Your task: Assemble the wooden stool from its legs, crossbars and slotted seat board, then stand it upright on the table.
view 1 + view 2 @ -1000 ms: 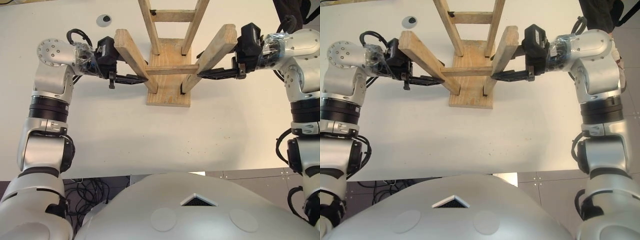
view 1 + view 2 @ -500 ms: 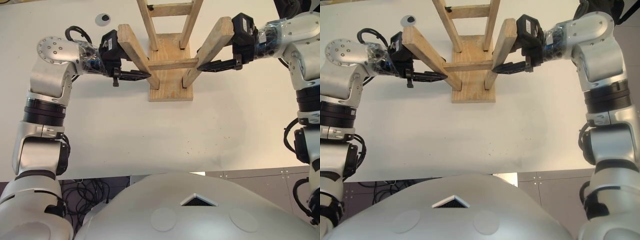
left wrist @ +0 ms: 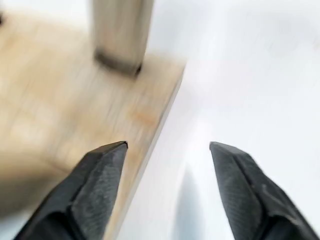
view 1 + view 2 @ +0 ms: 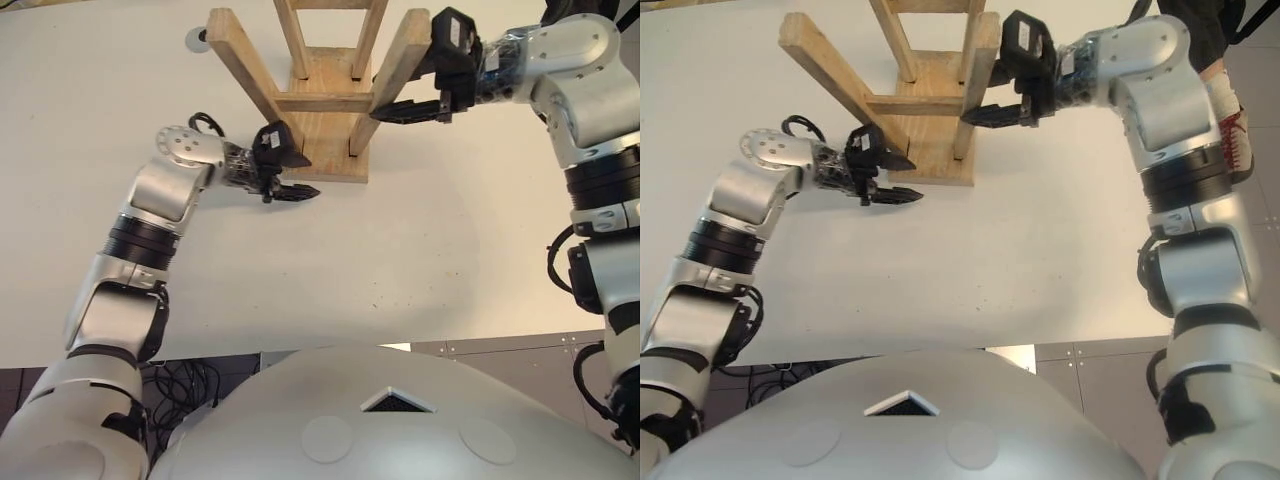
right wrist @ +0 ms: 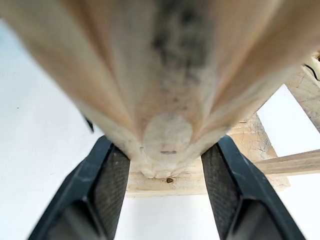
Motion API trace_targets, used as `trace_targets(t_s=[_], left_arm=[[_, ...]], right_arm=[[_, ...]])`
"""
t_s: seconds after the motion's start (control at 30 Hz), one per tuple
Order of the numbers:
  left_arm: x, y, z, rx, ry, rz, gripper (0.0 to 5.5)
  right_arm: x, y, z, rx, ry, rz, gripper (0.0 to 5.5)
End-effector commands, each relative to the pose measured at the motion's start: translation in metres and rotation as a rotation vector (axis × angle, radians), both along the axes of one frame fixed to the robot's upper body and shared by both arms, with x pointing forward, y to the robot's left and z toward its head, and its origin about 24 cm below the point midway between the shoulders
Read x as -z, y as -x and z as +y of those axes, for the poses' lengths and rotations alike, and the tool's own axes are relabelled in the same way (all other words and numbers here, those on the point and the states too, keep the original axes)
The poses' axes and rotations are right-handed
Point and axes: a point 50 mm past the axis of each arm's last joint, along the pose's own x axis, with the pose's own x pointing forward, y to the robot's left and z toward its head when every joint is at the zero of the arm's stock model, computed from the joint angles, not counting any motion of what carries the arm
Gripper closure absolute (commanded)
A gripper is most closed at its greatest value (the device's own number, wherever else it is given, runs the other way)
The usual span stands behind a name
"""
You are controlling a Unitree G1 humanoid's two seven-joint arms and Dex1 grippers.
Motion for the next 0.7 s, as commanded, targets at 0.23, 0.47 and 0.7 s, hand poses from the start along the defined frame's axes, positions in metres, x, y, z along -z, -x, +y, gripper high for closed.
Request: trace_targets(t_s=[0.23, 0.47, 0.7], left_arm=[[-0.002, 0.035, 0.112, 0.022, -0.165, 0.263, 1.53], [-0.028, -0.064, 0.088, -0.573, 0.303, -0.076, 1.53], [-0.023, -0.051, 0.034, -0.327, 0.508, 0.020, 1.53]], right_arm=[[0.029, 0.022, -0.032, 0.147, -0.055, 0.127, 1.87], [0.046, 0.048, -0.018, 0.461, -0.466, 0.206, 1.87], [0.052, 0.046, -0.004, 0.526, -0.444, 0.131, 1.87]])
